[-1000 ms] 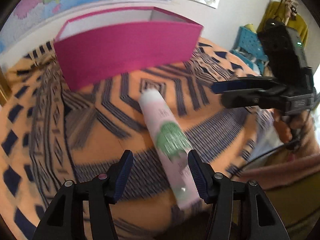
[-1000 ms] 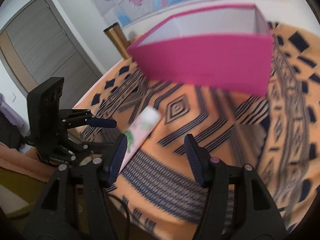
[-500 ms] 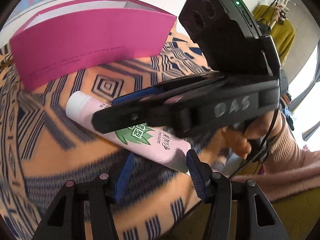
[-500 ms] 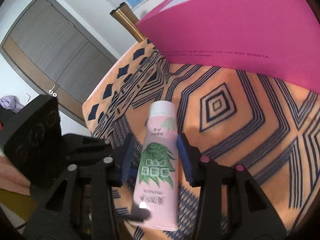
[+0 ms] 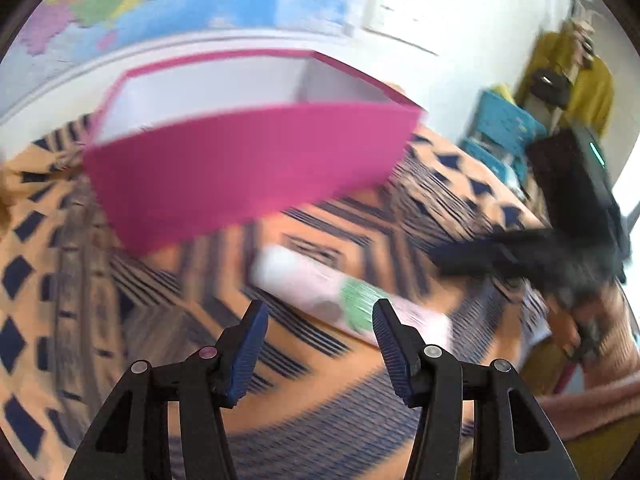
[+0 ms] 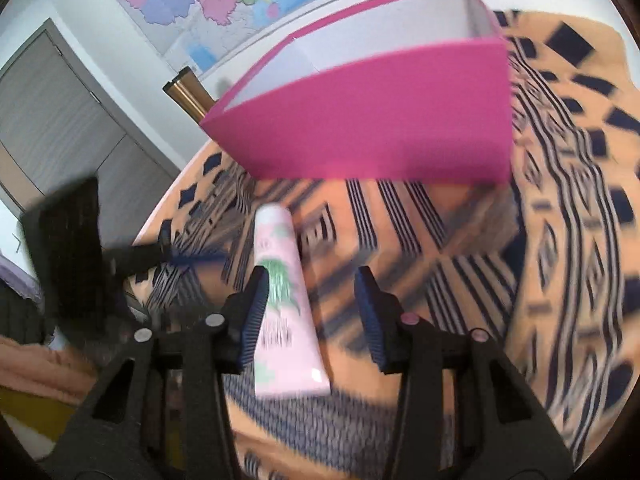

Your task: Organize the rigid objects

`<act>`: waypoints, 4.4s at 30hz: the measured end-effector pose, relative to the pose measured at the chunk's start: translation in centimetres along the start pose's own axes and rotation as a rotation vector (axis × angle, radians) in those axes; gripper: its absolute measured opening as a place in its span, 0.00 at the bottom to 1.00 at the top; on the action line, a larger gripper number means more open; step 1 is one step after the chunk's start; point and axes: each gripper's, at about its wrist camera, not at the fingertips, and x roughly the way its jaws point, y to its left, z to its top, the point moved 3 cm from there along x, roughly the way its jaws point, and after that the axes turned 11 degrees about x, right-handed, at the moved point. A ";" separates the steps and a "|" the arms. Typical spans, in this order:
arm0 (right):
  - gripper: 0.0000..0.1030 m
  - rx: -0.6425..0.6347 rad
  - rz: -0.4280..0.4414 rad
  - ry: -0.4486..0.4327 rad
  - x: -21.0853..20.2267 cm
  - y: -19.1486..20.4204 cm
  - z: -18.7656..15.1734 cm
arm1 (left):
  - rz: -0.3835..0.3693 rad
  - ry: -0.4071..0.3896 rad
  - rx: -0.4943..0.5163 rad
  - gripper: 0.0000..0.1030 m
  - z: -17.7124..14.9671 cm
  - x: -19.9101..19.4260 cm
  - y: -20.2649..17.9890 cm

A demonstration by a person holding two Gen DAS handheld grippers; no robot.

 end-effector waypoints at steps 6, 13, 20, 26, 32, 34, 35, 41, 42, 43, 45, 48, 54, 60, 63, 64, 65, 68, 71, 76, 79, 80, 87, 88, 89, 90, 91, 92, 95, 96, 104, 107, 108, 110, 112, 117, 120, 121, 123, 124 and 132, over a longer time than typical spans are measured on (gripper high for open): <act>0.46 0.015 -0.002 0.075 -1.0 -0.3 -3.3 | 0.023 0.003 -0.009 0.52 1.7 1.6 2.8; 0.45 -0.026 0.026 0.166 -0.1 1.1 -5.7 | -0.001 0.041 0.037 0.40 1.5 2.7 2.0; 0.45 0.016 0.023 0.115 0.9 0.9 -4.2 | -0.034 0.068 0.078 0.40 0.7 2.7 0.1; 0.46 0.068 0.002 0.048 1.0 -0.6 -2.3 | 0.026 0.022 0.018 0.43 1.0 1.2 2.0; 0.45 0.093 -0.020 -0.002 1.5 -1.3 -1.4 | 0.025 0.044 -0.067 0.44 0.9 1.9 4.6; 0.45 0.092 -0.025 -0.010 1.5 -1.4 -1.3 | 0.005 0.051 -0.063 0.44 0.7 2.3 4.3; 0.45 0.090 -0.030 -0.014 1.4 -1.5 -1.1 | -0.007 0.054 -0.059 0.44 0.6 2.5 4.1; 0.46 0.067 -0.066 -0.029 2.0 -1.2 -0.6 | -0.015 0.063 -0.062 0.43 0.5 2.7 3.3; 0.46 0.069 -0.067 -0.034 2.0 -1.2 -0.5 | -0.016 0.065 -0.068 0.43 0.5 2.7 3.3; 0.46 0.072 -0.065 -0.035 2.0 -1.3 -0.5 | -0.018 0.067 -0.074 0.43 0.4 2.7 3.2; 0.46 0.076 -0.067 -0.042 2.0 -1.5 -0.3 | -0.005 0.069 -0.075 0.43 0.3 2.6 2.9; 0.47 0.081 -0.075 -0.049 2.2 -1.6 0.0 | 0.001 0.067 -0.077 0.42 0.1 2.4 2.5; 0.50 0.055 -0.105 -0.071 1.7 -1.0 0.4 | 0.032 0.072 -0.085 0.42 0.1 2.1 1.8; 0.50 0.022 -0.134 -0.099 1.1 -0.4 0.7 | 0.029 0.069 -0.093 0.43 0.2 2.1 1.4; 0.50 0.022 -0.137 -0.103 1.1 -0.7 1.0 | 0.021 0.080 -0.098 0.42 -0.1 2.3 1.4; 0.50 0.022 -0.140 -0.100 1.2 -0.8 1.1 | 0.023 0.084 -0.099 0.43 -0.2 2.4 1.3; 0.50 0.022 -0.140 -0.098 1.3 -0.8 1.1 | 0.021 0.085 -0.100 0.42 -0.3 2.4 1.3; 0.50 0.029 -0.135 -0.089 1.7 -1.2 1.2 | 0.016 0.084 -0.105 0.42 -0.4 2.5 1.3; 0.50 0.044 -0.122 -0.079 1.9 -1.6 1.1 | 0.017 0.078 -0.100 0.42 -0.3 2.4 1.2; 0.50 0.054 -0.152 -0.084 1.8 -2.2 0.7 | 0.015 0.071 -0.097 0.42 -0.2 2.3 1.5; 0.51 0.041 -0.159 -0.082 1.9 -2.0 0.6 | 0.001 0.066 -0.096 0.43 -0.1 2.2 1.4; 0.51 0.025 -0.164 -0.079 2.1 -1.7 0.4 | 0.003 0.067 -0.093 0.43 -0.1 2.1 1.4; 0.56 0.009 -0.176 -0.085 2.4 -1.1 0.3 | 0.007 0.065 -0.112 0.43 0.0 2.0 1.1; 0.56 0.010 -0.175 -0.086 2.3 -1.0 0.3 | 0.009 0.059 -0.108 0.43 0.1 1.8 1.0; 0.56 0.009 -0.177 -0.089 2.1 -1.0 0.3 | 0.012 0.055 -0.105 0.43 0.2 1.7 0.9; 0.56 0.007 -0.177 -0.093 2.0 -1.0 0.3 | 0.014 0.051 -0.103 0.43 0.2 1.6 0.7; 0.56 0.005 -0.178 -0.098 1.7 -0.9 0.4 | 0.016 0.047 -0.099 0.43 0.4 1.5 0.6; 0.56 0.003 -0.178 -0.103 1.6 -0.8 0.4 | 0.018 0.042 -0.097 0.43 0.5 1.3 0.5; 0.56 -0.002 -0.175 -0.123 0.7 -0.5 0.6 | 0.025 0.026 -0.087 0.43 0.9 0.9 0.2; 0.56 -0.006 -0.176 -0.128 0.5 -0.4 0.6 | 0.025 0.023 -0.086 0.43 1.0 0.8 0.1; 0.56 -0.030 -0.184 -0.155 -0.6 0.3 0.8 | 0.030 0.001 -0.080 0.43 1.4 0.1 -0.1; 0.56 -0.035 -0.186 -0.158 -0.7 0.5 0.9 | 0.033 -0.007 -0.077 0.43 1.5 -0.1 -0.2; 0.56 -0.037 -0.188 -0.159 -0.7 0.5 0.9 | 0.033 -0.008 -0.077 0.43 1.5 -0.1 -0.2; 0.56 -0.040 -0.189 -0.162 -0.8 0.6 1.0 | 0.031 -0.013 -0.077 0.43 1.6 -0.2 -0.3; 0.56 -0.042 -0.190 -0.167 -1.0 0.7 1.0 | 0.030 -0.019 -0.077 0.43 1.6 -0.5 -0.3; 0.56 -0.052 -0.189 -0.176 -1.3 1.0 1.3 | 0.030 -0.035 -0.076 0.43 1.9 -1.0 -0.3; 0.56 -0.064 -0.188 -0.183 -1.6 1.3 1.4 | 0.033 -0.045 -0.074 0.43 2.2 -1.3 -0.2; 0.56 -0.068 -0.188 -0.186 -1.6 1.4 1.5 | 0.034 -0.048 -0.072 0.43 2.3 -1.4 -0.2; 0.56 -0.074 -0.188 -0.192 -1.8 1.6 1.6 | 0.039 -0.057 -0.067 0.43 2.6 -1.6 -0.2; 0.56 -0.077 -0.187 -0.194 -1.9 1.7 1.7 | 0.040 -0.060 -0.066 0.43 2.7 -1.7 -0.2; 0.56 -0.118 -0.169 -0.241 -3.4 2.9 3.5 | 0.070 -0.109 -0.043 0.43 5.2 -2.9 0.2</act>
